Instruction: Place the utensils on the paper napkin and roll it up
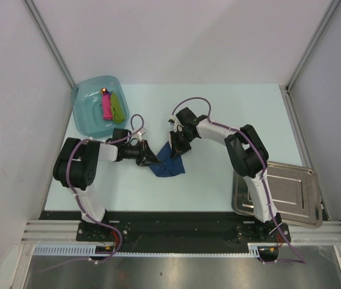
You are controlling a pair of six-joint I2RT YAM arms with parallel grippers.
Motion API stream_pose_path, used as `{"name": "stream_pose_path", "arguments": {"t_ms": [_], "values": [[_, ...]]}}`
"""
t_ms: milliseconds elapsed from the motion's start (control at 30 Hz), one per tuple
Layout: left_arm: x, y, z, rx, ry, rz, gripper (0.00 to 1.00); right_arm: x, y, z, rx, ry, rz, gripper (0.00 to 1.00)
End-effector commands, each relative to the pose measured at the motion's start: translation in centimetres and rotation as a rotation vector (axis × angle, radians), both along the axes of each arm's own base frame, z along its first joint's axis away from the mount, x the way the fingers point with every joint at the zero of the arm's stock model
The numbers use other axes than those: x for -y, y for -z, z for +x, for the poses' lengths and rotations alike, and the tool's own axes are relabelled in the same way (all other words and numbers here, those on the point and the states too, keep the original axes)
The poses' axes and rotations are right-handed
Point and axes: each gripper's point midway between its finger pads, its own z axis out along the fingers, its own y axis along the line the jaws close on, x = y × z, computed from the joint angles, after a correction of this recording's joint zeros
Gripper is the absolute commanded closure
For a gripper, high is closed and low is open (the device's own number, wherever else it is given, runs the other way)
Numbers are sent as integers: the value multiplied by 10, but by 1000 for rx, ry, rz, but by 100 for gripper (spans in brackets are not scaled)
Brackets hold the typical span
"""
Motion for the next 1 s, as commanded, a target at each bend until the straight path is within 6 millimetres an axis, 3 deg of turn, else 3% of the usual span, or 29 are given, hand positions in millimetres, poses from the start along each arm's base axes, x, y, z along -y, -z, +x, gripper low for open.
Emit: {"name": "stream_pose_path", "arguments": {"t_ms": [0, 267, 433, 600, 733, 967], "values": [[20, -35, 8, 75, 29, -44, 83, 21, 55, 2, 12, 19, -157, 97], [52, -35, 14, 46, 58, -75, 87, 22, 56, 1, 10, 20, -157, 97], [66, -19, 19, 24, 64, -48, 85, 23, 57, 1, 8, 22, -163, 97], [54, -7, 27, 4, 35, 17, 91, 26, 56, 3, 5, 33, -163, 97], [34, -10, 42, 39, 7, 51, 99, 22, 55, 5, 6, 39, -149, 97], [17, -6, 53, 67, 40, 127, 100, 10, 52, 10, 6, 68, -126, 95]]}}
